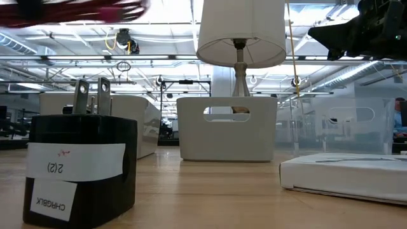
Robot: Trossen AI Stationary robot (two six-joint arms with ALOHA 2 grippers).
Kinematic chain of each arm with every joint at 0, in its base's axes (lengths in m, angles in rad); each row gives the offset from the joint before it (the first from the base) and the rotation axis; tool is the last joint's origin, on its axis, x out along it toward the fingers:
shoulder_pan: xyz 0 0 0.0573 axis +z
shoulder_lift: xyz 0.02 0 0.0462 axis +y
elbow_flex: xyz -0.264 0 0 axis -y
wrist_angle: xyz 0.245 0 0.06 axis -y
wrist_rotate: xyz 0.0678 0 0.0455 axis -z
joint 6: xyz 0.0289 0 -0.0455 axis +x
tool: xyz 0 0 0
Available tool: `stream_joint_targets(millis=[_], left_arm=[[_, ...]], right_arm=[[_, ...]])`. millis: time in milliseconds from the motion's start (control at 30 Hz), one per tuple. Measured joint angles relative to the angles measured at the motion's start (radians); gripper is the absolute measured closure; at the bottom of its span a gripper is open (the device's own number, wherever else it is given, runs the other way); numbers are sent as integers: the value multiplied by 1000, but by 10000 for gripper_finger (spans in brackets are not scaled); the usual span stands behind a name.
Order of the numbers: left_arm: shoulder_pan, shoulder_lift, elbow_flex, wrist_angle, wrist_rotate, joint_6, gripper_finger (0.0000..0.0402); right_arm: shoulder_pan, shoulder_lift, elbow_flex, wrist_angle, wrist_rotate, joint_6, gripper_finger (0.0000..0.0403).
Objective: Pick and place items into bin
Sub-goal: Put the pink charger cable into the left gray bin
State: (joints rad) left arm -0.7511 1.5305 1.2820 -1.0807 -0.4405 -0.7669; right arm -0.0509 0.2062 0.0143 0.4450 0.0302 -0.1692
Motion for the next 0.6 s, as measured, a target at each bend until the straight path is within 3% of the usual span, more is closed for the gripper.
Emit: stream_joint_targets(millis=[167, 367, 600], left_arm=[[133, -1, 96, -167, -35, -191, 380], [271, 0, 90, -153, 62, -334, 378], [357, 4, 4, -94, 159, -371, 377]], right_arm=[[0, 0, 0, 0, 0, 0, 402], [0, 0, 0, 0, 0, 0, 402], [0, 0, 0, 0, 0, -1, 401]])
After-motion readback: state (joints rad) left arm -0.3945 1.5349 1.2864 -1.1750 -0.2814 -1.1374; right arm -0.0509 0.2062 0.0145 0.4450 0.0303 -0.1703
